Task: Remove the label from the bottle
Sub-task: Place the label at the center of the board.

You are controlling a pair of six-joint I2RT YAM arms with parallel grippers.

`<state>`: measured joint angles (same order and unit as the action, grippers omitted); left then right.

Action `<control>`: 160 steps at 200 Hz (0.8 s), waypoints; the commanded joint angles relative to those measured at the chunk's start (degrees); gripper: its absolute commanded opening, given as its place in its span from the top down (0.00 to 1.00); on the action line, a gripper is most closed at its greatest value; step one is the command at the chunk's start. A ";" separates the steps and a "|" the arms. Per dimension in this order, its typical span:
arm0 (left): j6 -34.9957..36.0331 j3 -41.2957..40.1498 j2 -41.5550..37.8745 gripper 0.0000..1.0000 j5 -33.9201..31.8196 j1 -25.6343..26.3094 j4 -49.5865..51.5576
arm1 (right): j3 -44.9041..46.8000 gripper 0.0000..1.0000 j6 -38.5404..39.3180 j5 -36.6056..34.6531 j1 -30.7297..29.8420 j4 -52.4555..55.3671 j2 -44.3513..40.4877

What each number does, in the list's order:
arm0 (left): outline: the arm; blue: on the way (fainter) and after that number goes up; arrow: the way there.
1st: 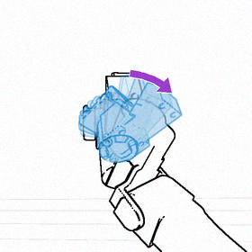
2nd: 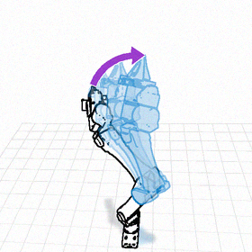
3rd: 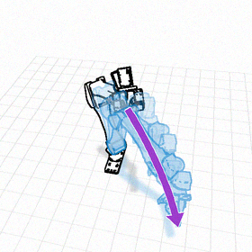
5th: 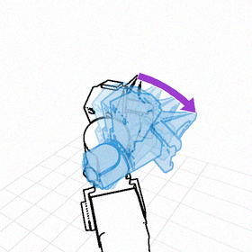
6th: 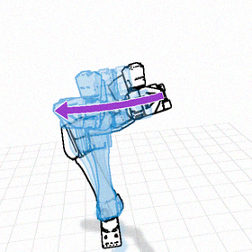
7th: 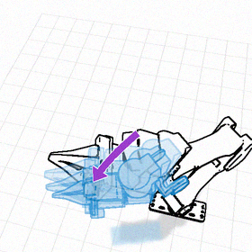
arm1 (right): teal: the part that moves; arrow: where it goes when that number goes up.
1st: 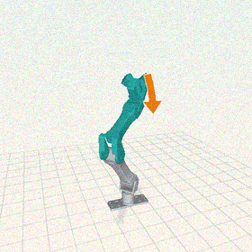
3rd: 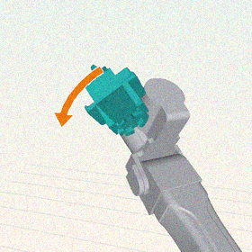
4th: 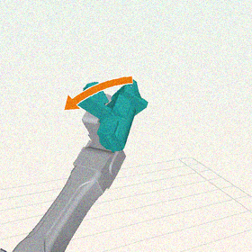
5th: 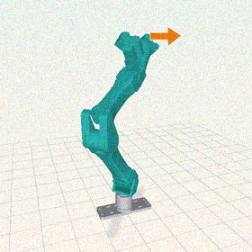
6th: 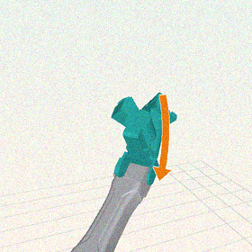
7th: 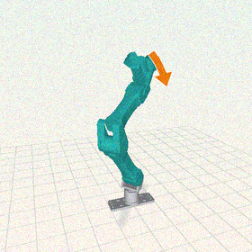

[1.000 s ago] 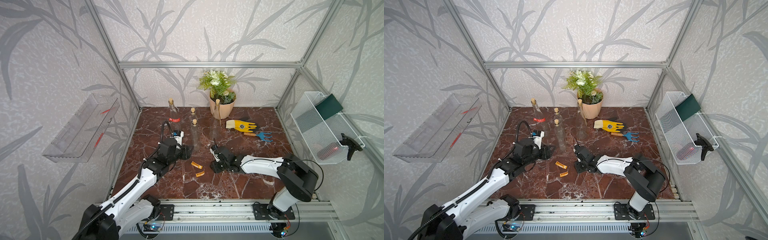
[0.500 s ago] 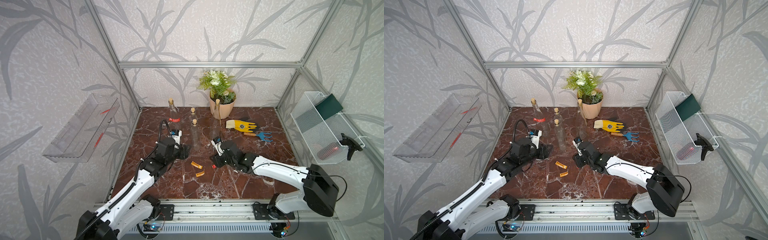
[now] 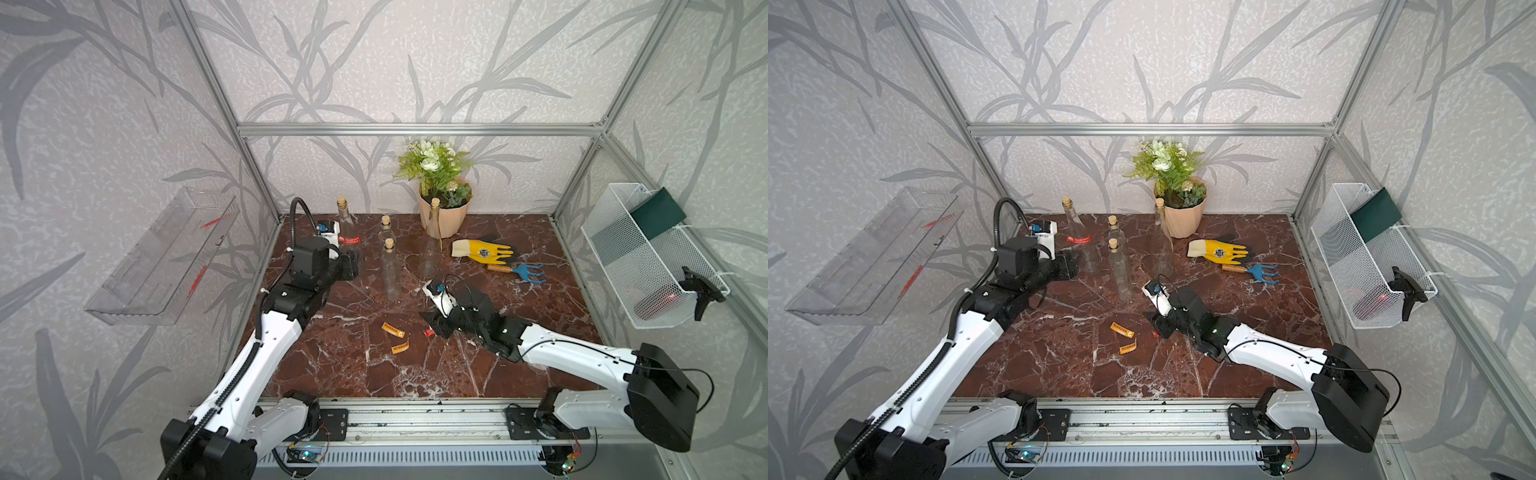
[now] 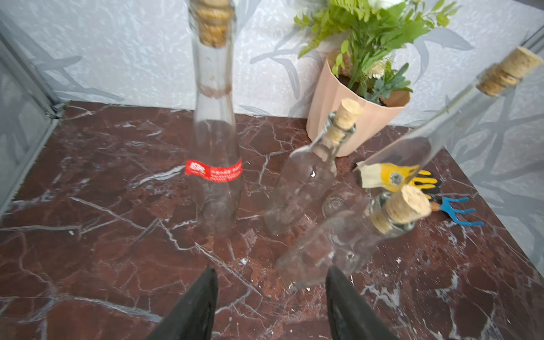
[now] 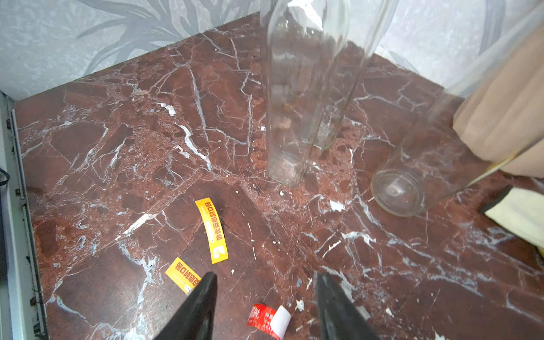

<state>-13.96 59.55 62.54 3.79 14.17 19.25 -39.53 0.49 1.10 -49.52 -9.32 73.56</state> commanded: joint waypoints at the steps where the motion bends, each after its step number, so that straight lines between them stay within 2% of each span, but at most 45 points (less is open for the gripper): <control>1: 2.58 5.65 2.71 0.40 -2.32 -1.79 1.32 | -1.93 0.42 4.51 2.50 -0.32 -3.50 0.32; 49: 7.43 15.57 10.70 0.38 -5.35 -4.48 1.64 | -3.46 0.37 7.14 5.11 -0.28 -4.91 2.10; 67: 10.17 18.38 13.16 0.38 -3.26 -6.10 1.09 | -3.31 0.36 7.34 6.01 -0.25 -5.26 2.39; 95: 16.22 20.99 16.07 0.38 6.42 -9.50 -2.21 | -3.33 0.36 7.16 7.00 -0.32 -5.37 2.77; 127: 20.42 20.13 18.44 0.38 18.38 -13.36 -8.88 | -3.67 0.36 6.72 8.18 -0.31 -5.38 3.08; 160: 23.42 18.16 20.71 0.38 25.86 -15.49 -16.31 | -3.68 0.36 6.67 8.59 -0.32 -5.08 2.91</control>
<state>4.62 78.59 82.19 20.05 0.03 10.68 -41.41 7.14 8.51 -49.52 -13.50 76.42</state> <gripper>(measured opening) 0.619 0.644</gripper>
